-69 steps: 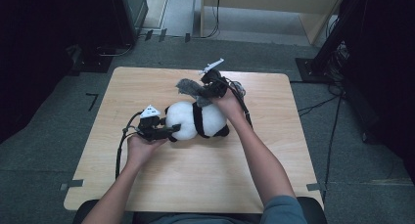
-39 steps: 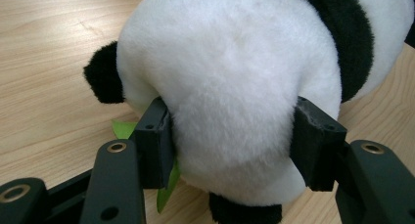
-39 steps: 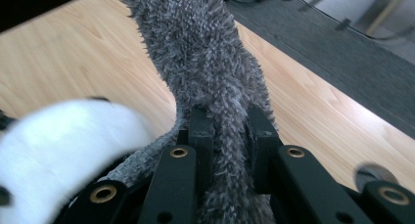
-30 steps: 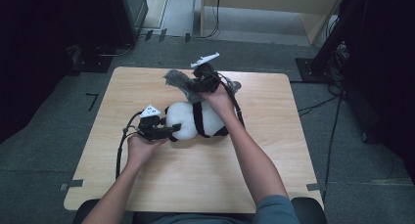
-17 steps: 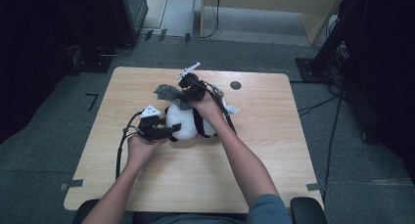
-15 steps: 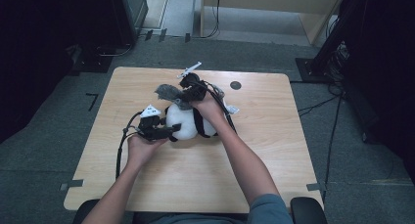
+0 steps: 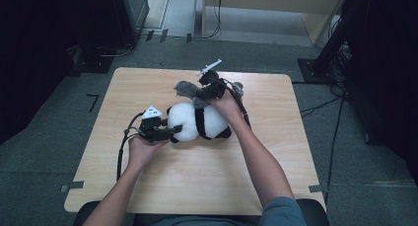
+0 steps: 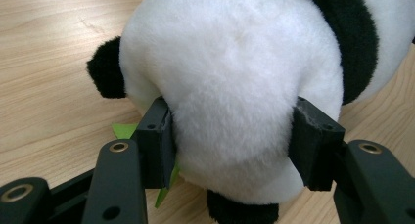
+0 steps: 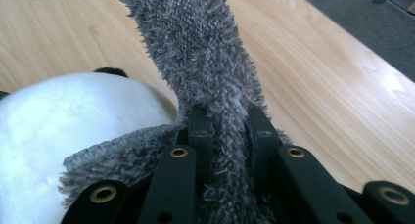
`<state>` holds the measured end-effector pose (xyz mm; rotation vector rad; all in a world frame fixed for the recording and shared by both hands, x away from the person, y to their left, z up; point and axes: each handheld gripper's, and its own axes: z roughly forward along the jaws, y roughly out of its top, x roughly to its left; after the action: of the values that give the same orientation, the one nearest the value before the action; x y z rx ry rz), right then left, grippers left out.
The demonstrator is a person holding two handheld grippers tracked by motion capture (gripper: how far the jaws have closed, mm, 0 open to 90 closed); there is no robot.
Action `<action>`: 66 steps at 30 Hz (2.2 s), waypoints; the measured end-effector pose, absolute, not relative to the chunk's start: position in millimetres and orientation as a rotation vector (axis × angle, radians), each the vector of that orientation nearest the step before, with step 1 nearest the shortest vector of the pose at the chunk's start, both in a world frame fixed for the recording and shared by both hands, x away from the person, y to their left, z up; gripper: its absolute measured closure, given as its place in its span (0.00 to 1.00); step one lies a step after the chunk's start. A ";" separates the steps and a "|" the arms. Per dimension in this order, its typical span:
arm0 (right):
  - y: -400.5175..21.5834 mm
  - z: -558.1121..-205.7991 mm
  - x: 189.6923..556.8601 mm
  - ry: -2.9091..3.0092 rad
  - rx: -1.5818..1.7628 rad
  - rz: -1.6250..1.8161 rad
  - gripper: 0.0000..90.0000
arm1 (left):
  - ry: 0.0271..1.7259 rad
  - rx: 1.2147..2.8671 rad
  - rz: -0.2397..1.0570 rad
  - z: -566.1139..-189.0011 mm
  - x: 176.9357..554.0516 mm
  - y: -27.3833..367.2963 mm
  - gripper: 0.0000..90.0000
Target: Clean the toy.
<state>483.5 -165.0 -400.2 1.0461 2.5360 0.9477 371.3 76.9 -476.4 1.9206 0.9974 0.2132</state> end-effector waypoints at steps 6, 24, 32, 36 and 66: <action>-194.7 -393.4 484.2 2.479 1.093 0.950 0.87 | 0.992 1.923 0.207 -476.6 371.7 77.9 0.48; -241.4 -382.9 470.3 2.397 1.148 1.020 0.87 | 0.989 1.903 0.183 -477.6 372.0 79.8 0.44; -223.8 -365.8 451.2 2.410 1.090 1.108 0.86 | 0.987 1.897 0.183 -477.6 372.0 80.0 0.41; -210.5 -362.0 439.1 2.435 1.040 1.123 0.86 | 0.986 1.898 0.186 -477.6 372.3 80.2 0.40; -129.5 -383.2 410.0 2.475 0.852 1.156 0.86 | 0.994 1.894 0.192 -476.5 370.8 78.3 0.41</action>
<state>410.0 -129.5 -383.2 0.8520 2.4751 1.1565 370.8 78.3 -476.5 1.8943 0.9945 0.1918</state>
